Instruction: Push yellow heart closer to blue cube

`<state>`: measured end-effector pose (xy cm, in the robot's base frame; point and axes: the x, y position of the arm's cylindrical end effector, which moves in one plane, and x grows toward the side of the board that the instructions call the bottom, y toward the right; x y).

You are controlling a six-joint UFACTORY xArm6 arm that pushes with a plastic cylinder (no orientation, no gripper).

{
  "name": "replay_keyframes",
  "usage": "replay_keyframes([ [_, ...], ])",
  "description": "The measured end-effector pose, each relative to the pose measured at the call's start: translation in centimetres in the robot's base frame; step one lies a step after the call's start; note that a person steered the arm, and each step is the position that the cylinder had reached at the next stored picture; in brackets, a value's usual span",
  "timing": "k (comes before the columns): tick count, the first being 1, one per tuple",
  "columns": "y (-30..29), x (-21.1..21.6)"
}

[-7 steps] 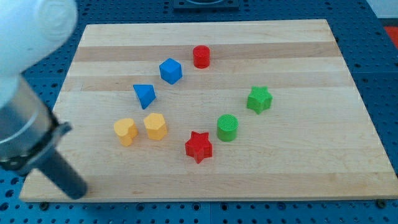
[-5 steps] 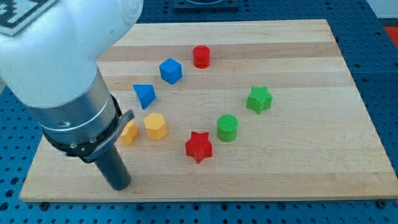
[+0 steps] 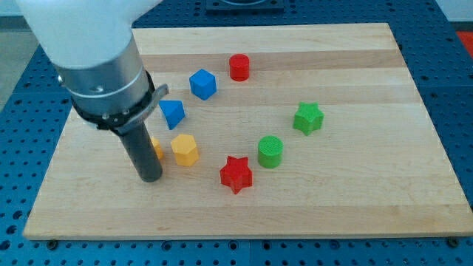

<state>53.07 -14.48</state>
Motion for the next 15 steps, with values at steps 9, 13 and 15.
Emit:
replay_keyframes([
  [9, -6.7, -19.3],
  [13, -6.1, -25.0],
  [15, -0.1, -24.9],
])
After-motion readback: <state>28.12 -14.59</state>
